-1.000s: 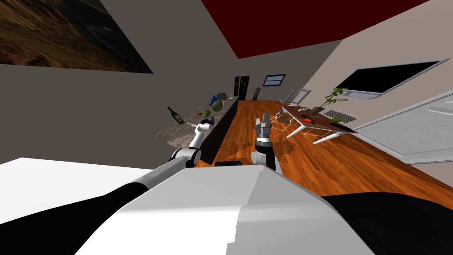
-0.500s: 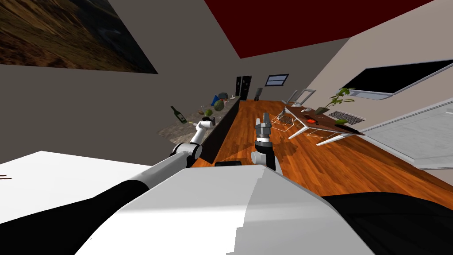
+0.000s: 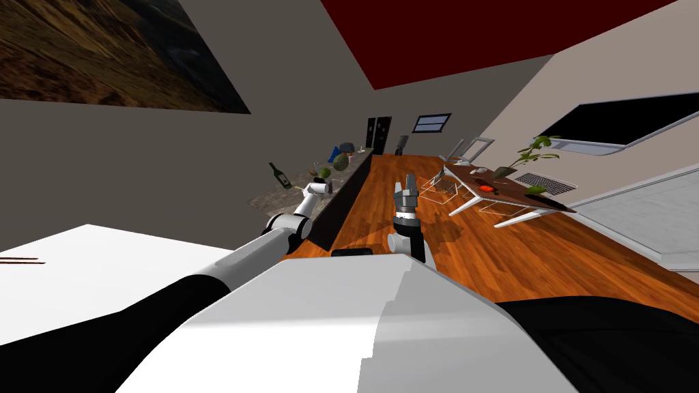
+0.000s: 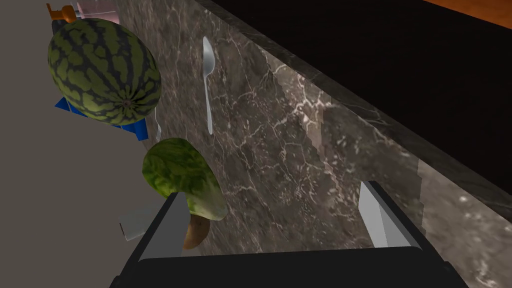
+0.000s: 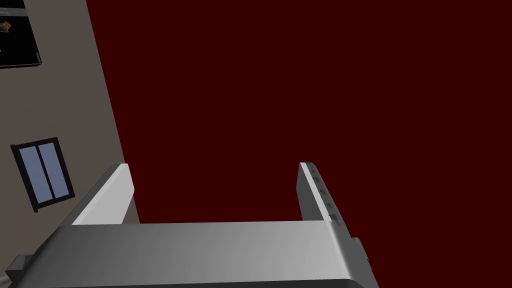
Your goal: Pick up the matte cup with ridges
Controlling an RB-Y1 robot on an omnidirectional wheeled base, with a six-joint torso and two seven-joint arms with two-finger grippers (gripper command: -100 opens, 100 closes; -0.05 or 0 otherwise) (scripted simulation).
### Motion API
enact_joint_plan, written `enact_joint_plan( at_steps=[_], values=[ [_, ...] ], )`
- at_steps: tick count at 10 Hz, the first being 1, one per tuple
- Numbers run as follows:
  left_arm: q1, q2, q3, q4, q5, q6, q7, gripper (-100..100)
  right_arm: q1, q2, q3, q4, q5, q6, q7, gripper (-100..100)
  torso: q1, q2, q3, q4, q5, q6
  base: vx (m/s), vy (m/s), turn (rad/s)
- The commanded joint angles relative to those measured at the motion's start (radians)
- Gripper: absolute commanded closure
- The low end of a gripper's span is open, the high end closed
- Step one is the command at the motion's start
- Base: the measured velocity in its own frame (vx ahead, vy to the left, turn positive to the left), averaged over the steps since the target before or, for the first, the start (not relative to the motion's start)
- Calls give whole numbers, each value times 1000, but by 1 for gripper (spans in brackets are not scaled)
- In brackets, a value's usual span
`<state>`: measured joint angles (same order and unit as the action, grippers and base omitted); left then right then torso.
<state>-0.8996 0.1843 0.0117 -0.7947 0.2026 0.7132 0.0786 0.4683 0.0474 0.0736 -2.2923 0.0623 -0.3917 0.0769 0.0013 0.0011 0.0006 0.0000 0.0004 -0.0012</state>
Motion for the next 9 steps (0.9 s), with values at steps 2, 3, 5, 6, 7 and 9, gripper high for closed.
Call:
enact_joint_plan(
  at_steps=[2,3,5,6,7,9],
  values=[
    [-39,2,0,54,-5,45,13,-100,0,0,0,0,0,0,0,0,0,0,0,0,0,0,-7,20,56],
    [-72,6,1,91,-8,81,23,-100,0,0,0,0,0,0,0,0,0,0,0,0,0,0,-10,26,75],
    [-131,13,3,156,-14,137,42,-100,0,0,0,0,0,0,0,0,1,0,0,0,0,0,-12,41,126],
    [-131,13,3,167,-14,144,42,-100,0,0,0,0,0,0,0,0,2,0,0,0,0,0,-7,32,21],
    [-156,17,3,198,-18,172,51,-100,0,0,0,0,0,0,0,0,1,0,0,0,0,0,-4,26,57],
    [-196,24,4,248,-25,218,66,-100,0,0,0,0,0,0,0,0,1,0,0,0,0,0,-6,34,114]
  ],
)
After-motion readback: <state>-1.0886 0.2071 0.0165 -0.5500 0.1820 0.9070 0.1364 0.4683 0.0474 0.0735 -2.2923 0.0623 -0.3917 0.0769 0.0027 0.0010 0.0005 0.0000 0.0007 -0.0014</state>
